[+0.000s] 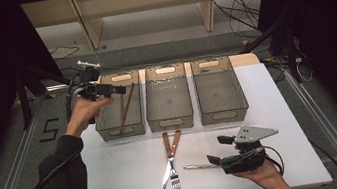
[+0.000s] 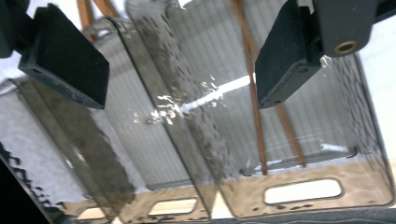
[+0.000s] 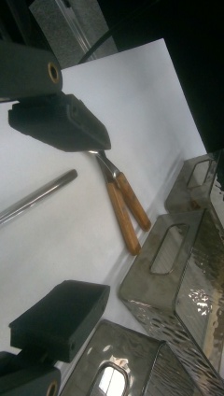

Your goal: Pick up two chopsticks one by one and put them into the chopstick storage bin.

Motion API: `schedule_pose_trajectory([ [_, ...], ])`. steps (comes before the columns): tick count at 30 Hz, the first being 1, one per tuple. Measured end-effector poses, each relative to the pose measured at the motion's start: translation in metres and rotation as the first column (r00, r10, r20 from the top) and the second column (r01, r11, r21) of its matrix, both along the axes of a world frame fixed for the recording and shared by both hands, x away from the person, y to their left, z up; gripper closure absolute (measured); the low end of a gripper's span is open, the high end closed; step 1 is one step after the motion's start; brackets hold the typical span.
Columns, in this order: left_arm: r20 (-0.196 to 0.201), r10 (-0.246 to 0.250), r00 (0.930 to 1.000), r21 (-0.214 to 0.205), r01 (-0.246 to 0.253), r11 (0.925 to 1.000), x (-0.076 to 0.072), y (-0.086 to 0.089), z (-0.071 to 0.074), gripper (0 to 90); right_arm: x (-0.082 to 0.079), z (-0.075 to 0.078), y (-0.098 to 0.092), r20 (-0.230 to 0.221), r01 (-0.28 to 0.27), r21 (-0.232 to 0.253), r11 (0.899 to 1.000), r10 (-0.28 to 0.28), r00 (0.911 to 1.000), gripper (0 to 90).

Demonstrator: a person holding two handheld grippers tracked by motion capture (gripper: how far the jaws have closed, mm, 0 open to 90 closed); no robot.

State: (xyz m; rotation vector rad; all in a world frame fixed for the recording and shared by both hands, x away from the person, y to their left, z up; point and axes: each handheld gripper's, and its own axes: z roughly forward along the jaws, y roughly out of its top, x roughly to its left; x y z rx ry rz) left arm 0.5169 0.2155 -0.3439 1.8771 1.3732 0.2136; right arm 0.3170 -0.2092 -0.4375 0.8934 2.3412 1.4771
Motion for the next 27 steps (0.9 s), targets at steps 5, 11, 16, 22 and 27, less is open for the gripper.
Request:
schedule_pose_trajectory([
  [5, 0.033, -0.012, 0.9994, -0.038, 0.013, 0.9992, -0.026, -0.007, 0.004, 17.3, 0.000, -0.001, 0.000, -0.004, 0.003, -0.003, 1.000, -0.003, 1.0000, 25.9],
  [11, 0.082, -0.063, 0.9946, -0.093, 0.071, 0.9931, -0.065, -0.015, -0.005, 17.3, 0.000, -0.003, 0.001, -0.012, -0.007, -0.029, 1.000, 0.007, 0.9999, 26.1],
  [16, 0.121, -0.074, 0.9898, -0.153, 0.092, 0.9840, -0.092, -0.018, -0.020, 17.3, 0.001, -0.004, 0.003, -0.031, -0.029, -0.063, 0.998, 0.027, 0.9992, 26.9],
  [22, 0.115, -0.082, 0.9899, -0.191, 0.103, 0.9761, -0.110, -0.014, -0.044, 17.3, 0.002, -0.006, 0.008, -0.050, -0.058, -0.094, 0.994, 0.053, 0.9973, 27.9],
  [27, 0.074, -0.078, 0.9942, -0.200, 0.091, 0.9755, -0.113, -0.008, -0.069, 16.7, 0.003, -0.007, 0.012, -0.065, -0.083, -0.128, 0.988, 0.075, 0.9951, 30.3],
])
